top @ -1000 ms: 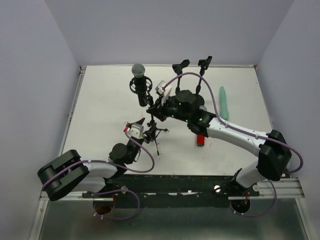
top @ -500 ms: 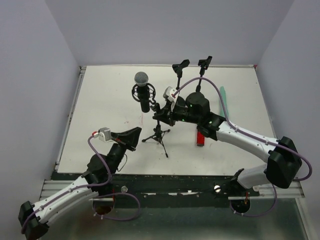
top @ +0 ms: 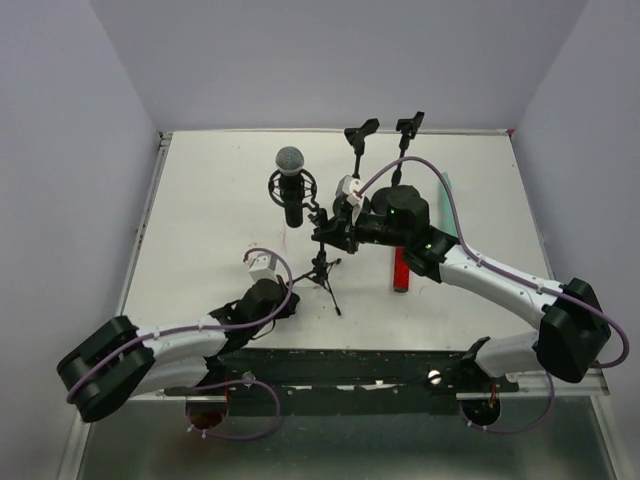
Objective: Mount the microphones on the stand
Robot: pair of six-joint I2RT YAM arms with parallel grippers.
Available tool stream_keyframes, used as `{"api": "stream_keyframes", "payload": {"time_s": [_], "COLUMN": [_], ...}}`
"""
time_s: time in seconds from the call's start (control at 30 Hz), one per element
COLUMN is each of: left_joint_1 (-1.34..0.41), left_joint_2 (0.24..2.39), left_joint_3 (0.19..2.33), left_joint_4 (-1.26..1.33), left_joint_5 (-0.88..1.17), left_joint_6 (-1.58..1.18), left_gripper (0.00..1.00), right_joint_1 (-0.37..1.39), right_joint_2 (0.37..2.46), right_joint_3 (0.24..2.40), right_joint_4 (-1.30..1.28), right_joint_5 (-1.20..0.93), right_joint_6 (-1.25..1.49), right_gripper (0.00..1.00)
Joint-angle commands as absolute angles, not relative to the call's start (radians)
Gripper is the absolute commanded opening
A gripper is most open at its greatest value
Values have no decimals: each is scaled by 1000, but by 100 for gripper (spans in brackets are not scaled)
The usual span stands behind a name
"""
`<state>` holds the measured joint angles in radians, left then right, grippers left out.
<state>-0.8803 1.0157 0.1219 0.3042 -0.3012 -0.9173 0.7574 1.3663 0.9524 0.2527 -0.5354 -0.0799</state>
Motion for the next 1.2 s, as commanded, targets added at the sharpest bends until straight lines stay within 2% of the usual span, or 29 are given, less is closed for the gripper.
{"api": "stream_keyframes", "payload": {"time_s": [0.0, 0.4, 0.77, 1.17], "left_joint_1": [-812, -592, -479, -408], "left_joint_2": [1239, 1451, 1578, 1690], "left_joint_3": [198, 287, 468, 647], "left_joint_4": [466, 729, 710, 661], "left_joint_5": [-206, -143, -2, 265], "left_joint_6": [-969, -1083, -1051, -957], "left_gripper": [0, 0, 0, 0], "right_joint_1": [739, 738, 733, 695], "right_joint_2": [1336, 1336, 1365, 1408], "right_joint_3": [920, 868, 833, 824], "right_joint_4": [245, 204, 192, 181], "right_joint_5": [-568, -703, -674, -715], "right_joint_6": [-87, -100, -166, -152], "right_gripper": [0, 0, 0, 0]}}
